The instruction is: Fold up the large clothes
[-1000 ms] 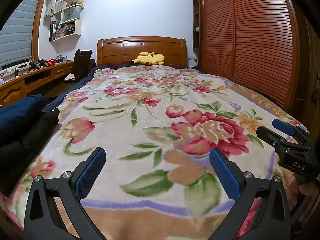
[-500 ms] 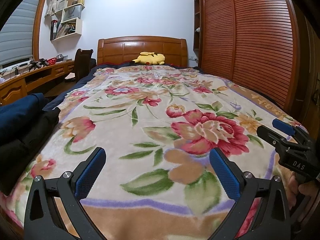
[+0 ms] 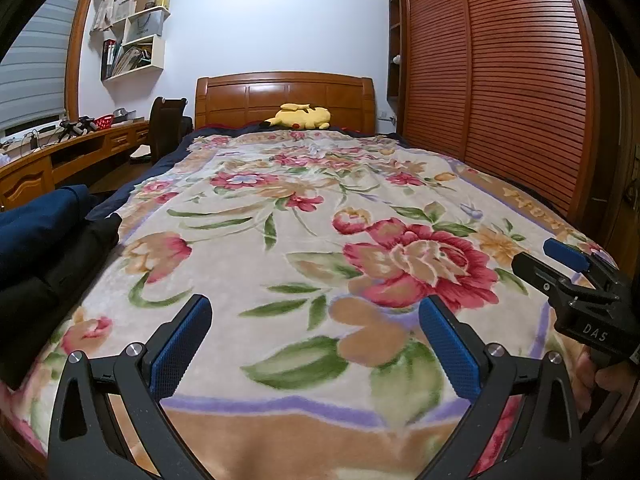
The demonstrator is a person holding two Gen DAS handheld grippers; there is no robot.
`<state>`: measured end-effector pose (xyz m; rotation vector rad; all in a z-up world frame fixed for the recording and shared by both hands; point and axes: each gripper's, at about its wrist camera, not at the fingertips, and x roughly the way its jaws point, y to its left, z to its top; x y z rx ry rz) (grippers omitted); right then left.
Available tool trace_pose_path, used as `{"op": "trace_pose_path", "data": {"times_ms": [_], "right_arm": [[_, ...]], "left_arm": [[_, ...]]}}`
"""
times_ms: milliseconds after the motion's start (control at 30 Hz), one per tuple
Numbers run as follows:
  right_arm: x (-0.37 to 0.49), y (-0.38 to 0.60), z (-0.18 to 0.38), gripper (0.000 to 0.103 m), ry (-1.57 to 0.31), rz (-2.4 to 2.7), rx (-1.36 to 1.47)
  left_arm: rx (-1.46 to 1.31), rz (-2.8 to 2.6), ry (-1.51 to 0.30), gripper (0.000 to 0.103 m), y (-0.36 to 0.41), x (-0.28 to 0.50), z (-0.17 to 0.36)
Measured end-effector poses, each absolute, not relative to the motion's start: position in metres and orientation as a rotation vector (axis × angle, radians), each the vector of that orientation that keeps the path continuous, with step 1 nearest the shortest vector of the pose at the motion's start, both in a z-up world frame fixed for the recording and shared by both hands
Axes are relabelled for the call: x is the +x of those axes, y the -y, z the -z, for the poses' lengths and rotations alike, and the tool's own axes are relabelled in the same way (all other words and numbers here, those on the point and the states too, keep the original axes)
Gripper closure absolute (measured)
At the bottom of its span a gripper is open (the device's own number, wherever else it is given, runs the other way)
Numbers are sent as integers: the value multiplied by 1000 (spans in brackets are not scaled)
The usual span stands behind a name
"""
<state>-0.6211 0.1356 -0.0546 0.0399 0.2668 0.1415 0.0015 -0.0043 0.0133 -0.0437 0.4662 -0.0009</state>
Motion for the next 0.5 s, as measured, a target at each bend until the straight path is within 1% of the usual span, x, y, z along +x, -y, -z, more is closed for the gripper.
{"op": "trace_pose_path", "data": {"times_ms": [500], "right_arm": [[-620, -133, 57, 17, -263, -148, 30]], "left_arm": [[-48, -8, -466, 0, 1, -3, -13]]}}
